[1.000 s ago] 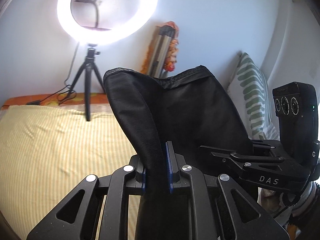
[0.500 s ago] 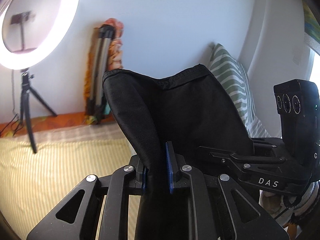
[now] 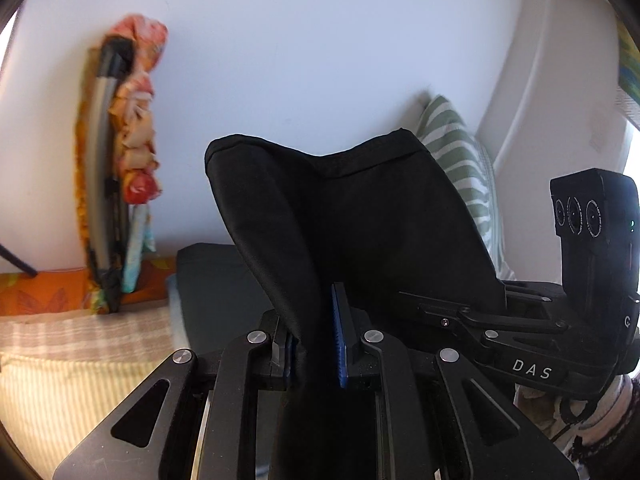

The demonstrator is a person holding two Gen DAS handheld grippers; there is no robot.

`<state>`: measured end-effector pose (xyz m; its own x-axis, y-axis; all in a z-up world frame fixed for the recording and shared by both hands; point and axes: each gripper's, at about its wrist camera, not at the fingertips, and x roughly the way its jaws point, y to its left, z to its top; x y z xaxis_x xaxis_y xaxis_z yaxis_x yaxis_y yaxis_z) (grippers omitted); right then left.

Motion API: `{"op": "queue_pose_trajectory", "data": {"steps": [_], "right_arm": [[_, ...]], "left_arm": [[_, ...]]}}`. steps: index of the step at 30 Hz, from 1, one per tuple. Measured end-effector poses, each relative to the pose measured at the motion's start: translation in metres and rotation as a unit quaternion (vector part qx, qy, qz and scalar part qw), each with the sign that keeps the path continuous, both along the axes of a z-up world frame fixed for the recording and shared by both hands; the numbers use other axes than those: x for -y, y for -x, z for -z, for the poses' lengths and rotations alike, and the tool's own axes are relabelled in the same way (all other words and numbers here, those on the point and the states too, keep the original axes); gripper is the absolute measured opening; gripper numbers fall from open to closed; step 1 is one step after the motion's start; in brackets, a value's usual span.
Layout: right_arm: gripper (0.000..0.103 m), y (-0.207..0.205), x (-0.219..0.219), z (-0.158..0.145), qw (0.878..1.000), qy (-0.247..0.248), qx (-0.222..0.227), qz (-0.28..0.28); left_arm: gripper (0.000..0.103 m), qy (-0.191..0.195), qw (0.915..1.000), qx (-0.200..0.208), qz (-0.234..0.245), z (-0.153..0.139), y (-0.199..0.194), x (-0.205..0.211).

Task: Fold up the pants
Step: 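Carry the held trousers with both tools onto the stack of jeans, then lower the trousers onto the jeans stack and open both tools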

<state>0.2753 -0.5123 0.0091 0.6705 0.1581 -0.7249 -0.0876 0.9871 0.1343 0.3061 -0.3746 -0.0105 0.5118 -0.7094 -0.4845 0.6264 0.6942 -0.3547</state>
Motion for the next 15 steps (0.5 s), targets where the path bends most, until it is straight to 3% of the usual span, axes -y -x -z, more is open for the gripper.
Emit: {"op": "queue_pose_trajectory", "data": {"steps": [7,10,13,15], "right_arm": [[0.014,-0.039,0.021,0.035,1.0,0.01,-0.021,0.01],[0.026,-0.049,0.025,0.046,0.997,0.06,-0.039,0.036],[0.033,-0.049,0.034,0.049,0.995,0.064,-0.048,0.063],[0.049,-0.044,0.036,0.047,0.993,0.071,-0.044,0.078]], "left_arm": [[0.013,-0.04,0.999,-0.018,-0.013,0.021,-0.031,0.028],[0.013,-0.059,0.9976,-0.025,-0.025,0.029,-0.038,0.031],[0.014,-0.057,0.9969,-0.044,-0.031,0.036,-0.045,0.025],[0.014,-0.046,0.9973,-0.043,-0.037,0.035,-0.045,0.015]]}}
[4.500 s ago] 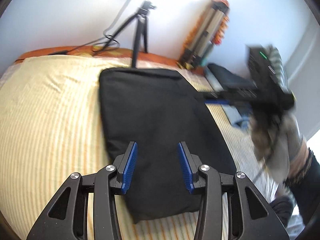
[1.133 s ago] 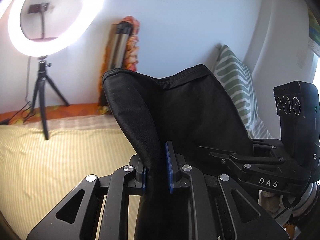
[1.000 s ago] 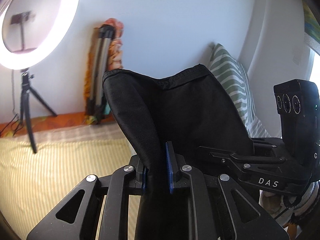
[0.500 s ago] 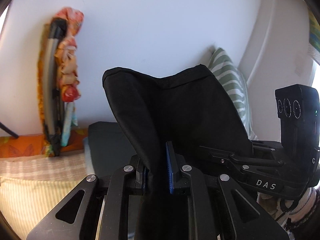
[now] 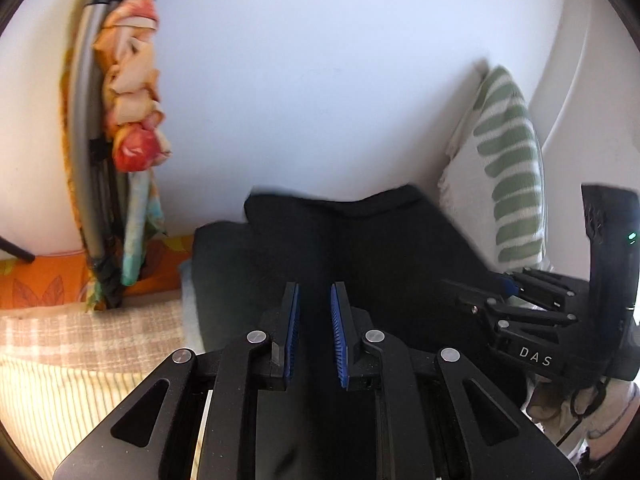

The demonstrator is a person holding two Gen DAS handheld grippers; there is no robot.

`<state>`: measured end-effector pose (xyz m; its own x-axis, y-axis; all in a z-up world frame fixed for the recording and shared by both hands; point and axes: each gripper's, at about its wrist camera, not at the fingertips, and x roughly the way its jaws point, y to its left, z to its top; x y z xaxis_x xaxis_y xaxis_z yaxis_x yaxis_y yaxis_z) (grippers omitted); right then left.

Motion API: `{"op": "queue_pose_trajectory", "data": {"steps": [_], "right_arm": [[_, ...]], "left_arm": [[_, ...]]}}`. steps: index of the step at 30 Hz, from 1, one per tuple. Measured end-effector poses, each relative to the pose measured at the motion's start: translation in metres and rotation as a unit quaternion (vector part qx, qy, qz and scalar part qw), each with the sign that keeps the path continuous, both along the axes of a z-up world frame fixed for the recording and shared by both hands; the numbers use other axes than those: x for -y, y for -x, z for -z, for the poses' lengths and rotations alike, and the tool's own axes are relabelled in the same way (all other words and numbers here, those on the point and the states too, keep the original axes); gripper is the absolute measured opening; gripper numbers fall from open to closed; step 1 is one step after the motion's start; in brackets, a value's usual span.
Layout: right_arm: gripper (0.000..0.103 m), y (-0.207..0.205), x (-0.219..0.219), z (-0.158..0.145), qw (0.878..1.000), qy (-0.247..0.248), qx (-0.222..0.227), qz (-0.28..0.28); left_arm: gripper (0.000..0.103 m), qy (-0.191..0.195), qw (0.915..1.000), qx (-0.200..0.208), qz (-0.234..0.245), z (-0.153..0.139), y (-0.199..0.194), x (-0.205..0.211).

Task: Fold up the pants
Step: 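Lower the trousers onto the jeans stack and open both tools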

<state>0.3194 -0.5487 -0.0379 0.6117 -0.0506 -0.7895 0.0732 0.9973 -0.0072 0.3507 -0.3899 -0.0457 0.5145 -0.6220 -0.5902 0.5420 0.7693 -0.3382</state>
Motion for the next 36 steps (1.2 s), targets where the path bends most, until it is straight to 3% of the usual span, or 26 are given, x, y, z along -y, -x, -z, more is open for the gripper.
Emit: {"op": "queue_pose_trajectory", "data": {"steps": [3,9,16,19,24,30,36], "right_arm": [[0.061,0.013,-0.002,-0.01,1.0,0.012,0.022,0.012],[0.064,0.033,-0.007,-0.028,0.999,-0.012,0.041,0.028],[0.065,0.06,-0.036,-0.048,0.998,-0.009,0.057,0.021],[0.065,0.076,-0.05,-0.058,0.998,-0.011,0.067,0.018],[0.075,0.101,-0.071,-0.074,0.996,-0.005,0.085,0.016],[0.079,0.13,-0.098,-0.08,0.995,0.003,0.101,0.02],[0.084,0.156,-0.131,-0.067,0.995,0.013,0.095,0.02]], "left_arm": [[0.017,-0.005,1.0,0.005,0.002,-0.007,0.003,-0.009],[0.02,-0.021,0.9995,0.024,0.001,-0.022,0.018,-0.029],[0.049,-0.018,0.9984,0.053,-0.006,-0.047,0.051,-0.056],[0.053,-0.02,0.9973,0.07,-0.007,-0.058,0.067,-0.068],[0.06,-0.019,0.9959,0.087,-0.009,-0.071,0.094,-0.09],[0.065,-0.028,0.9939,0.106,-0.014,-0.072,0.123,-0.114],[0.069,-0.03,0.995,0.095,-0.011,-0.059,0.146,-0.137]]}}
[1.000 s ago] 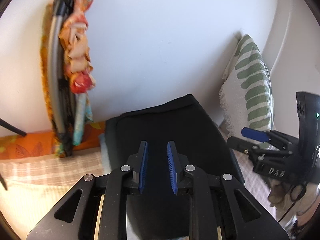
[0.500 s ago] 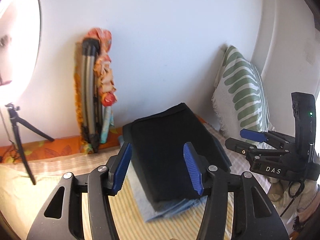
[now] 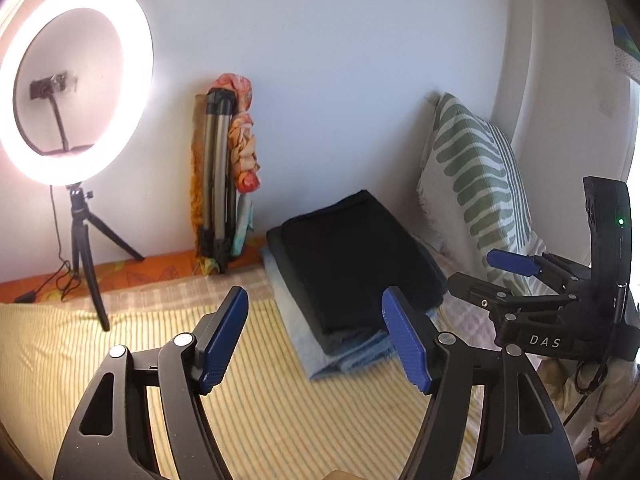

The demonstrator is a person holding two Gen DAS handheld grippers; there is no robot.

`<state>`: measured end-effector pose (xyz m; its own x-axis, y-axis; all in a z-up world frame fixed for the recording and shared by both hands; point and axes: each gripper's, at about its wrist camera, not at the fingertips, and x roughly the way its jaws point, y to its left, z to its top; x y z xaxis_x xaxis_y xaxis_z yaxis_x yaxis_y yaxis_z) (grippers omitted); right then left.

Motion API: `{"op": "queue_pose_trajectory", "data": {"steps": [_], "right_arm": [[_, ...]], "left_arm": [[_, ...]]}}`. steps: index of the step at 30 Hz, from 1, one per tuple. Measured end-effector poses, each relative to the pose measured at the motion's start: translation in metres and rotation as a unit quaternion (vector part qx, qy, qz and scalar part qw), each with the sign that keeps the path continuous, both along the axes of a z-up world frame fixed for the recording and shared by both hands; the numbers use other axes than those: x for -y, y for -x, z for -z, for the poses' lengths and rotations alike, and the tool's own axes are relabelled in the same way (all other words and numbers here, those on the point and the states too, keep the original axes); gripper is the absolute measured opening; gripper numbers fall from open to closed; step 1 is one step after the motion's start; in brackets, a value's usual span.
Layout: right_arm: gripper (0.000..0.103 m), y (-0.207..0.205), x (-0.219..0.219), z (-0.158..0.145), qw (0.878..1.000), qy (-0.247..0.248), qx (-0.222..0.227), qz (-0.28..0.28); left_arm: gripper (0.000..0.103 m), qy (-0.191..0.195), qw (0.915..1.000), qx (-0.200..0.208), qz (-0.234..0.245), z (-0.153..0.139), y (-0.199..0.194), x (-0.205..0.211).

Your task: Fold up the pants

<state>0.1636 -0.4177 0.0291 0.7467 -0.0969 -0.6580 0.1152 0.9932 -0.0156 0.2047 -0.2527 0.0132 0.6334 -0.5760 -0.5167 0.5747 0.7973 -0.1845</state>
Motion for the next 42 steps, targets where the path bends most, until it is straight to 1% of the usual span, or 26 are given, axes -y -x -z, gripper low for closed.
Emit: {"op": "queue_pose_trajectory", "data": {"steps": [1,3,6,8,13,17,21,25,30,32,34,36,42], "right_arm": [[0.086,0.005,-0.006,0.003,1.0,0.004,0.0,0.001],[0.094,0.013,-0.015,0.007,1.0,0.009,0.005,0.006],[0.095,0.023,-0.026,0.014,1.0,0.012,0.009,0.018],[0.097,0.027,-0.033,0.02,1.0,0.013,0.006,0.024],[0.097,0.035,-0.047,0.03,0.999,0.008,0.012,0.032],[0.098,0.036,-0.052,0.036,0.999,-0.004,0.016,0.034],[0.098,0.039,-0.055,0.035,0.999,0.001,0.027,0.039],[0.098,0.041,-0.057,0.034,0.998,0.003,0.037,0.046],[0.099,0.04,-0.061,0.037,0.998,0.002,0.032,0.045],[0.099,0.042,-0.063,0.035,0.998,0.002,0.037,0.043],[0.099,0.043,-0.066,0.033,0.998,0.007,0.041,0.041],[0.102,0.044,-0.069,0.03,0.998,0.007,0.047,0.039],[0.102,0.046,-0.073,0.028,0.998,0.011,0.053,0.037]], "left_arm": [[0.069,-0.002,1.0,-0.003,-0.001,0.003,0.003,-0.004],[0.069,-0.001,0.9999,-0.011,0.0,0.009,0.009,-0.013],[0.069,-0.002,0.9998,-0.022,0.001,0.018,0.018,-0.029],[0.07,-0.007,0.9998,-0.021,-0.002,0.023,0.024,-0.038],[0.079,-0.026,0.9996,-0.007,-0.012,0.034,0.039,-0.056],[0.08,-0.042,0.9989,-0.009,-0.017,0.041,0.043,-0.066],[0.08,-0.037,0.9991,-0.01,-0.021,0.047,0.049,-0.076],[0.08,-0.026,0.9995,-0.003,-0.021,0.046,0.057,-0.084],[0.081,-0.036,0.9991,0.014,-0.017,0.041,0.064,-0.091],[0.084,-0.036,0.9991,0.013,-0.018,0.04,0.064,-0.092],[0.084,-0.037,0.9991,0.01,-0.019,0.041,0.065,-0.094],[0.084,-0.037,0.999,0.009,-0.023,0.04,0.065,-0.094],[0.088,-0.043,0.9984,0.009,-0.036,0.04,0.064,-0.098]]}}
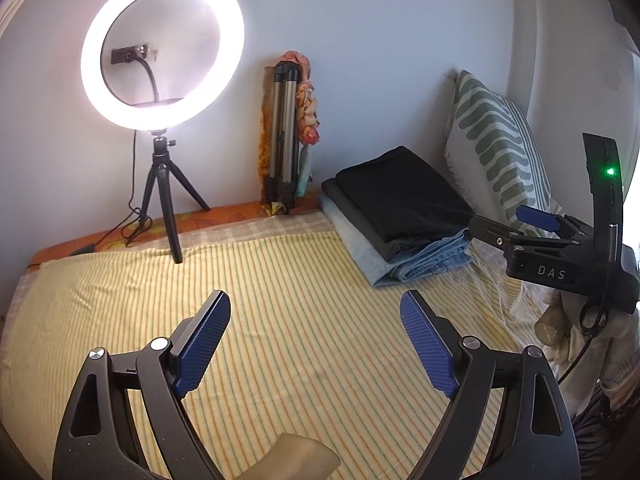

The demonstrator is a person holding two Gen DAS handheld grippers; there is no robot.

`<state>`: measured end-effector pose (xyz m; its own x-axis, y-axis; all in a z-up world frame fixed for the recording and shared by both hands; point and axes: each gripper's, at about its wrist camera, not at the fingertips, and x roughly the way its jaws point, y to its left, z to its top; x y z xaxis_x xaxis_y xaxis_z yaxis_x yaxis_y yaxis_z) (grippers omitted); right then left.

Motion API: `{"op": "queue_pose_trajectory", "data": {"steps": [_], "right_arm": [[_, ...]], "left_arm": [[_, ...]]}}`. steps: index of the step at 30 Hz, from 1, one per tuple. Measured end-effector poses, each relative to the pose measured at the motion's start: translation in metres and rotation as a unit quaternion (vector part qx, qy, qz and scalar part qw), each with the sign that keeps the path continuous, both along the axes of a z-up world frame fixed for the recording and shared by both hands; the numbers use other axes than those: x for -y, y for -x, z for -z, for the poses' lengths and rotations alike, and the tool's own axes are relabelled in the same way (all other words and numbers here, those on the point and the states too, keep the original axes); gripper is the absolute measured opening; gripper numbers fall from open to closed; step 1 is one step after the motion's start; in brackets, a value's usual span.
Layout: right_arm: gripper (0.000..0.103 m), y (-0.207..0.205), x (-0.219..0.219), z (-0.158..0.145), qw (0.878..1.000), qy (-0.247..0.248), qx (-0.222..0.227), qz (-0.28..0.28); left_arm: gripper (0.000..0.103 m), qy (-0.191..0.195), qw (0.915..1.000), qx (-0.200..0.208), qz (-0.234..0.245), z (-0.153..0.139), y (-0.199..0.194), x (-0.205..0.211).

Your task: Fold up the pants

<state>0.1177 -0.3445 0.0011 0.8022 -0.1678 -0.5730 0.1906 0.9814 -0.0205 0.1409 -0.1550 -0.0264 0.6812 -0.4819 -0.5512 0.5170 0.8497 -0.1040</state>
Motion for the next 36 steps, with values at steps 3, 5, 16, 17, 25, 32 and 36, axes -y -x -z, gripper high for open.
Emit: {"op": "queue_pose_trajectory", "data": {"steps": [3,5,16,17,25,32,36], "right_arm": [[0.102,0.0,0.0,0.0,1.0,0.0,0.0,0.0],[0.102,0.0,-0.001,0.0,1.0,-0.002,0.0,-0.001],[0.103,-0.001,-0.005,0.001,1.0,-0.004,-0.001,-0.005],[0.103,-0.001,-0.005,0.001,1.0,-0.004,-0.001,-0.005],[0.103,-0.001,-0.007,0.001,1.0,-0.003,-0.001,-0.006],[0.103,0.001,-0.006,0.003,1.0,-0.004,-0.004,-0.006],[0.103,0.0,-0.006,0.005,1.0,-0.005,-0.008,-0.01]], "left_arm": [[0.09,0.004,0.9999,-0.005,-0.014,-0.001,-0.003,-0.004],[0.092,0.01,0.9997,-0.006,-0.024,-0.002,-0.004,-0.008],[0.094,0.007,0.9995,0.011,-0.03,-0.01,0.0,-0.015],[0.094,0.007,0.9995,0.009,-0.03,-0.01,0.001,-0.015],[0.094,0.002,0.9994,0.011,-0.033,-0.012,0.001,-0.015],[0.094,-0.007,0.9994,0.007,-0.033,-0.009,0.001,-0.014],[0.094,-0.01,0.9994,0.005,-0.033,-0.008,0.001,-0.013]]}}
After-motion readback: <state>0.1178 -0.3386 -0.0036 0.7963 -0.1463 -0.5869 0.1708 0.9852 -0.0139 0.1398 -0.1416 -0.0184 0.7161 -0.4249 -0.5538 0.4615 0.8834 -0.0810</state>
